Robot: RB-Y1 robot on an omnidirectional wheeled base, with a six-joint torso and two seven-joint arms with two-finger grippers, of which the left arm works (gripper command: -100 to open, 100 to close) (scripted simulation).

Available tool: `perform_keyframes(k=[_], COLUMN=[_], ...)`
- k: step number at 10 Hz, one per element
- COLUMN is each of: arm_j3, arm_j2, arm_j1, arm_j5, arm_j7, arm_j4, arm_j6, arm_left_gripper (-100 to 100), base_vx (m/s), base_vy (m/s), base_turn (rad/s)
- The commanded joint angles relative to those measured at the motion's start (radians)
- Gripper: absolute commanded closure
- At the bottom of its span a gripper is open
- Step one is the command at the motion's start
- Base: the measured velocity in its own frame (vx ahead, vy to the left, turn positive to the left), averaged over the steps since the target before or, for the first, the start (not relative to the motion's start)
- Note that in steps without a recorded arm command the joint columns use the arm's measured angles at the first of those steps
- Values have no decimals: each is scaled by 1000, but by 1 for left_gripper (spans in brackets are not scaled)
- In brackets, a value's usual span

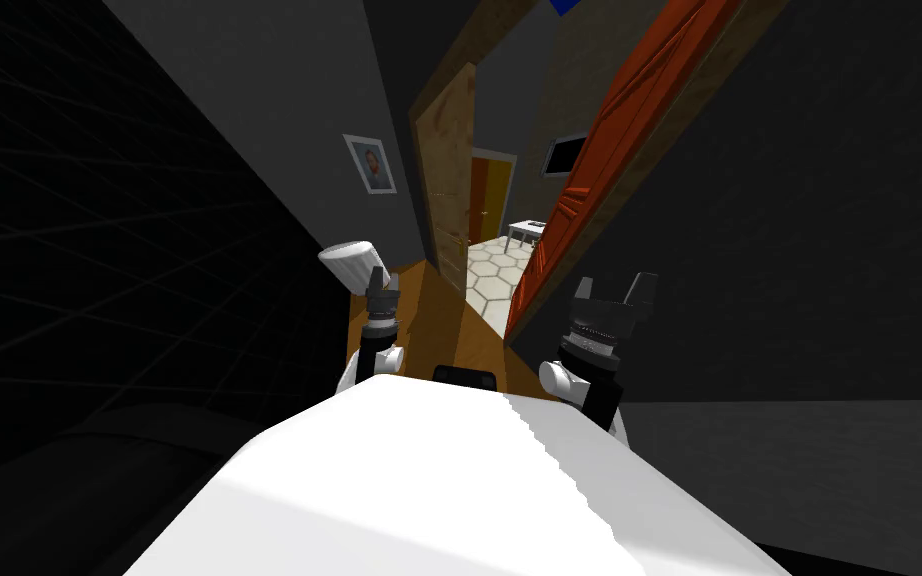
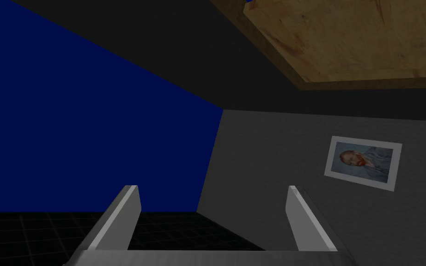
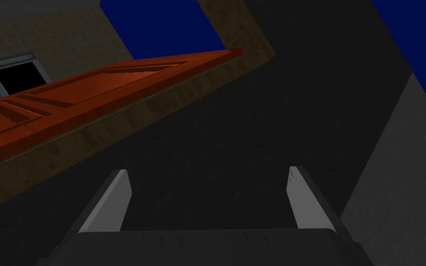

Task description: Push the door open

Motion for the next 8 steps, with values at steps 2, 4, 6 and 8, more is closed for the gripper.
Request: perform_keyframes(k=[2,4,6,8], arm_j3=[10,20,29,34], arm_j2=[16,28,38,43], arm_j1=[-32,-61,-89,-107], arm_j5=[3,6,9,11], arm_j7=[-3,-6,-9,-10], arm_j4=[50,96,140,167], arm_j6=[8,15,21,26], arm_left_gripper=[-100,-100,-100,-100], base_vx=[122,152,149,93], base_vy=[96,135,129,97], base_turn=[-187,-129,-173,-102])
